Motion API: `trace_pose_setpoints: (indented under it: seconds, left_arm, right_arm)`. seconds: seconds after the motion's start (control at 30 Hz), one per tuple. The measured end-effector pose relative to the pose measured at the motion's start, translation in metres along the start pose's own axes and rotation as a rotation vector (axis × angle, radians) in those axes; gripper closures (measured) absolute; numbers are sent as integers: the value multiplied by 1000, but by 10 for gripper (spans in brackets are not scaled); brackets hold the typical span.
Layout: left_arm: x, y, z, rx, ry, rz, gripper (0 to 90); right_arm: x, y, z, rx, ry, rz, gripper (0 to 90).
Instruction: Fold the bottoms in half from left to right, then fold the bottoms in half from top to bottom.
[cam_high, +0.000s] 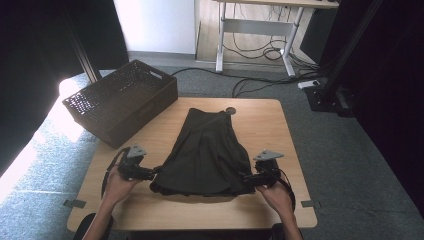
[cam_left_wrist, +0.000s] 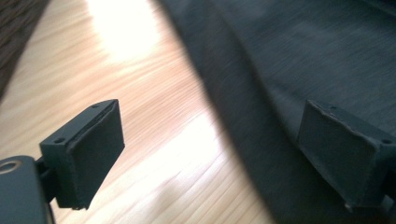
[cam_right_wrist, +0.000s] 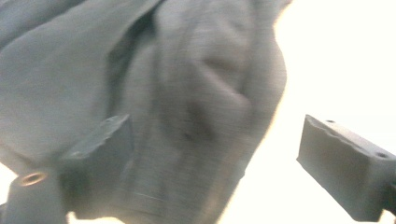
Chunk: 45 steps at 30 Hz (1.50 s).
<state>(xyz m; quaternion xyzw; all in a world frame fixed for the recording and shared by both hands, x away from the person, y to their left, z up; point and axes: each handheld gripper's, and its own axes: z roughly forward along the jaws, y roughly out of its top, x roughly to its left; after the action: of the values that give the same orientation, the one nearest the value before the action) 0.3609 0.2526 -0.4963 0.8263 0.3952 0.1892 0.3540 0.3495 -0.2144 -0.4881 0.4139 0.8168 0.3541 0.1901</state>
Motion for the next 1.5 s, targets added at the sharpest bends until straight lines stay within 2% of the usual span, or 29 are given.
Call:
trace_pose_setpoints:
  seconds: [0.1, 0.23, 0.37, 0.53, 0.6, 0.7, 0.77, 0.83, 1.5]
  left_arm:
    - [11, -13, -4, 8, 16, -33, 56]
    - [19, -26, -2, 30, 36, -43, 35]
    - [20, -33, 12, 88, 33, -24, 0]
    - [15, -37, 24, 131, 8, 8, 0]
    - [14, -38, 28, 142, 6, 18, 0]
    - [14, -39, 31, 127, -24, 1, 0]
    - [16, -41, 32, 111, -41, -16, 0]
    - [17, -41, 33, 108, -40, -17, 0]
    - [18, -40, 34, 107, -31, -29, 0]
  right_arm:
    - [-14, -5, -7, -19, -48, 35, 0]
    - [-34, -18, -9, -26, -97, 81, 0]
    - [-51, -37, 2, 6, -121, 123, 0]
    - [-65, -56, 15, 48, -127, 156, 0]
    - [-68, -61, 19, 51, -130, 162, 0]
    - [-71, -67, 24, 64, -144, 155, 0]
    - [-72, -70, 26, 42, -134, 169, 0]
    - [-73, -71, 26, 29, -137, 168, 0]
    - [-70, -71, 27, 29, -155, 185, 0]
